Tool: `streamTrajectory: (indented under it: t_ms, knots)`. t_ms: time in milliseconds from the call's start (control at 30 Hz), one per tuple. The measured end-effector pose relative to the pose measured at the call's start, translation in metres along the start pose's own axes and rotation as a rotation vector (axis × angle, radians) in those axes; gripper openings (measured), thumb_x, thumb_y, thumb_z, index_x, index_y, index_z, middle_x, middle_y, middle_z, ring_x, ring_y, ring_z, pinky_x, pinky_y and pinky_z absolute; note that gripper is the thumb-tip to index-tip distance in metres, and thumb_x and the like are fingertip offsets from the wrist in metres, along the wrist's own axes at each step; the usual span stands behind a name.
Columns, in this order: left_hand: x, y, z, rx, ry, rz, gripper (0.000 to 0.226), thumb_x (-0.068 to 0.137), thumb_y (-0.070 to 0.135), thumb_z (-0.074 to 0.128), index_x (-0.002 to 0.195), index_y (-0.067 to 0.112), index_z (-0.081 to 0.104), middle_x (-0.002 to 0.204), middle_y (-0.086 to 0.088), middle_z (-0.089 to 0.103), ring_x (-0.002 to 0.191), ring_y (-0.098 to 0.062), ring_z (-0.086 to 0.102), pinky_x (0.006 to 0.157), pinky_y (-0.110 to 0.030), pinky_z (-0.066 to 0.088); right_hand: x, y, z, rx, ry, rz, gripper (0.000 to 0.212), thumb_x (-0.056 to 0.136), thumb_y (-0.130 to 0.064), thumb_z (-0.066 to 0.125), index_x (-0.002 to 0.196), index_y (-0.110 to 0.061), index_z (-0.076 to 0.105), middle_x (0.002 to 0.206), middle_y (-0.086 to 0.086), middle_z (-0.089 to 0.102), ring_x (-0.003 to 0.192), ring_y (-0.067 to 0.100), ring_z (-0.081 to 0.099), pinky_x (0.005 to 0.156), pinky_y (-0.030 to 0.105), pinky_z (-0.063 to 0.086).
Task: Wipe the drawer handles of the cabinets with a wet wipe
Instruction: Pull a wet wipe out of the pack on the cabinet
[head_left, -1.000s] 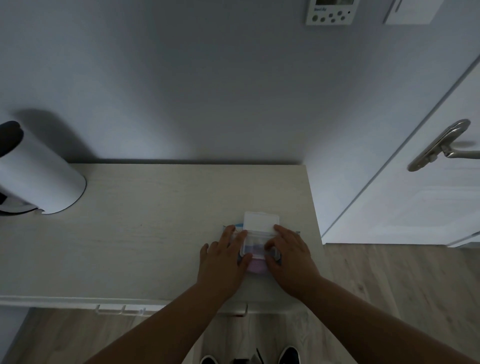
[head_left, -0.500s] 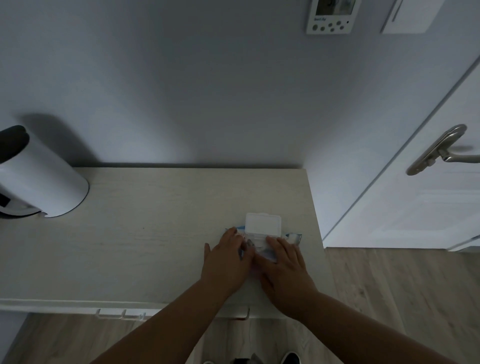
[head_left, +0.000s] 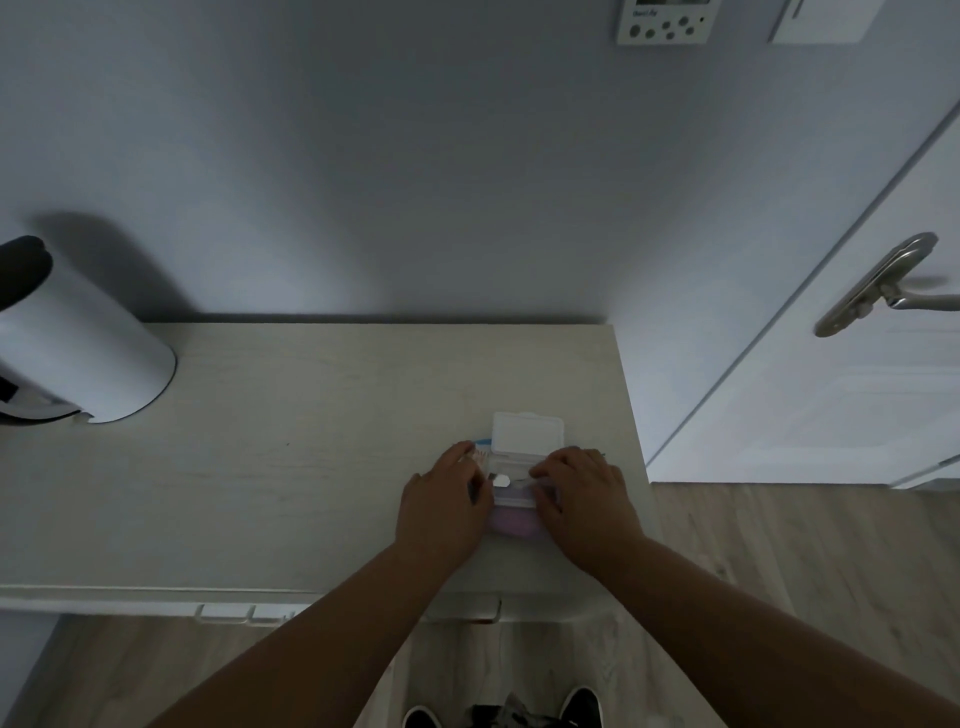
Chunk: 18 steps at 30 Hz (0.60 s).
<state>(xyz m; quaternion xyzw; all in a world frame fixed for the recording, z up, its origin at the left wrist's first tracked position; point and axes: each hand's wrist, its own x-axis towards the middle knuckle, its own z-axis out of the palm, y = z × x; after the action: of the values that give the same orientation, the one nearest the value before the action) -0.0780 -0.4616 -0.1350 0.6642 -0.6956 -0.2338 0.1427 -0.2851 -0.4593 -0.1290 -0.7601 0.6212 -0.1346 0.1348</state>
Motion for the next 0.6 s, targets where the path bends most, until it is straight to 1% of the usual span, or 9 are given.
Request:
streamTrajectory:
  t_ms: [133, 233, 333, 433, 500, 600]
  knots:
    - [0.000, -0.003, 0.001, 0.026, -0.004, 0.001, 0.025, 0.104, 0.042, 0.055, 0.106, 0.019, 0.065, 0.163, 0.010, 0.041, 0.128, -0.015, 0.060, 0.111, -0.045, 0.041, 0.008, -0.003, 0.000, -0.026, 0.014, 0.007, 0.017, 0.092, -0.034, 0.066, 0.106, -0.029, 0.075, 0.106, -0.004, 0.064, 0.100, 0.021, 0.058, 0.083, 0.036, 0.043]
    - [-0.001, -0.003, 0.001, 0.021, 0.002, 0.004, 0.026, 0.104, 0.041, 0.055, 0.108, 0.018, 0.066, 0.163, 0.009, 0.041, 0.128, -0.015, 0.059, 0.110, -0.043, 0.042, 0.010, -0.004, 0.003, -0.048, 0.018, 0.021, 0.014, 0.091, -0.036, 0.067, 0.102, -0.031, 0.075, 0.102, -0.004, 0.064, 0.096, 0.021, 0.059, 0.081, 0.037, 0.045]
    - [-0.001, -0.002, 0.000, 0.017, 0.013, 0.008, 0.027, 0.104, 0.041, 0.055, 0.110, 0.017, 0.067, 0.162, 0.008, 0.042, 0.125, -0.015, 0.061, 0.107, -0.038, 0.044, 0.013, -0.006, 0.005, -0.073, 0.039, 0.042, 0.009, 0.091, -0.035, 0.066, 0.093, -0.030, 0.074, 0.096, -0.004, 0.062, 0.089, 0.024, 0.060, 0.076, 0.037, 0.043]
    - [0.000, -0.001, -0.001, 0.012, 0.017, 0.020, 0.026, 0.104, 0.042, 0.055, 0.105, 0.018, 0.066, 0.162, 0.008, 0.043, 0.124, -0.016, 0.061, 0.106, -0.036, 0.044, 0.014, -0.009, 0.004, -0.092, 0.025, 0.054, 0.011, 0.095, -0.033, 0.059, 0.094, -0.029, 0.069, 0.097, -0.004, 0.061, 0.091, 0.023, 0.058, 0.081, 0.039, 0.041]
    - [0.000, -0.001, -0.001, 0.006, 0.023, 0.029, 0.025, 0.104, 0.042, 0.056, 0.100, 0.019, 0.064, 0.161, 0.006, 0.044, 0.124, -0.016, 0.061, 0.105, -0.035, 0.043, 0.014, -0.009, 0.001, -0.056, 0.016, 0.075, 0.009, 0.096, -0.030, 0.057, 0.094, -0.028, 0.065, 0.097, -0.005, 0.059, 0.092, 0.022, 0.056, 0.084, 0.040, 0.040]
    - [-0.001, -0.002, -0.002, 0.015, 0.050, 0.032, 0.027, 0.101, 0.043, 0.060, 0.101, 0.017, 0.068, 0.159, -0.002, 0.047, 0.129, -0.023, 0.057, 0.110, -0.036, 0.041, 0.011, -0.014, -0.005, 0.016, 0.013, 0.098, 0.008, 0.099, -0.026, 0.053, 0.091, -0.030, 0.055, 0.092, -0.009, 0.053, 0.088, 0.019, 0.053, 0.087, 0.040, 0.041]
